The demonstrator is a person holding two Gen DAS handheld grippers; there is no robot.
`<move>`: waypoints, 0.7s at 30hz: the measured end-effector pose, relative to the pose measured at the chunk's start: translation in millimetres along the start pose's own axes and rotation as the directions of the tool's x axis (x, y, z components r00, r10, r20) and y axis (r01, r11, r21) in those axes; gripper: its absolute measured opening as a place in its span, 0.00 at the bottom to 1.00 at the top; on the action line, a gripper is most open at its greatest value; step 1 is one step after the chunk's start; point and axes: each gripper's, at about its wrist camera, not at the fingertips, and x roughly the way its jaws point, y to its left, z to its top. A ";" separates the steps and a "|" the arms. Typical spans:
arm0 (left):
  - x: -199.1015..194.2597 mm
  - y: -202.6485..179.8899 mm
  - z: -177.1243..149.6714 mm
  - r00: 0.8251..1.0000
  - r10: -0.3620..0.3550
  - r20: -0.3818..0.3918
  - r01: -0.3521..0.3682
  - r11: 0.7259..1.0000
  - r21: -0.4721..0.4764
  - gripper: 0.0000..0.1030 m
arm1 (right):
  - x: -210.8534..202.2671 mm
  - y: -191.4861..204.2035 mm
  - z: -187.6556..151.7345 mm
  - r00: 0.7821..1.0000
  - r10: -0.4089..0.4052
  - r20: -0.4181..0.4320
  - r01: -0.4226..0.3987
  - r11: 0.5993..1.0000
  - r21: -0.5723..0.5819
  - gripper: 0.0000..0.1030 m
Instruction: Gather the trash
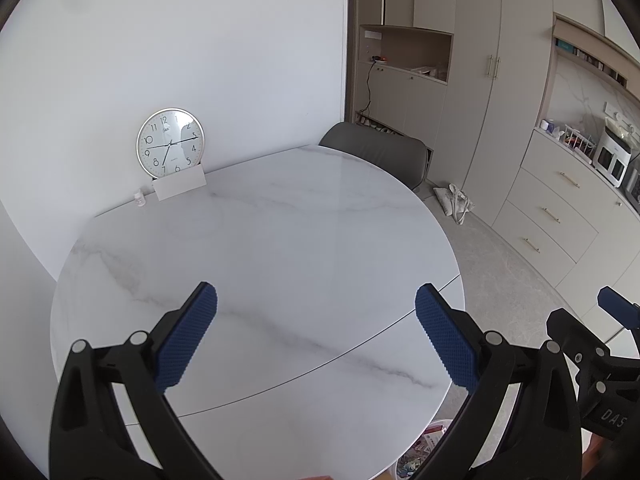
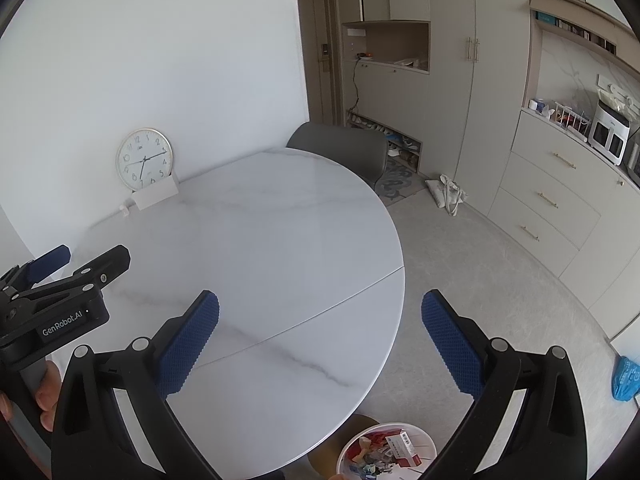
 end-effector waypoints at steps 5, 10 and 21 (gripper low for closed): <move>0.1 0.7 -1.4 1.000 -0.003 -0.002 0.003 1.000 0.003 0.93 | 0.0 -0.4 0.0 1.000 0.000 0.000 0.000 1.000 0.000 0.98; 0.6 -0.6 -2.2 1.000 -0.005 -0.003 0.005 1.000 0.011 0.93 | 0.2 -0.7 0.5 1.000 -0.002 -0.002 0.002 1.000 0.002 0.98; 2.6 -4.7 0.1 1.000 -0.004 -0.007 0.005 1.000 0.023 0.93 | 0.8 -4.7 -0.8 1.000 -0.003 -0.002 0.003 1.000 0.004 0.98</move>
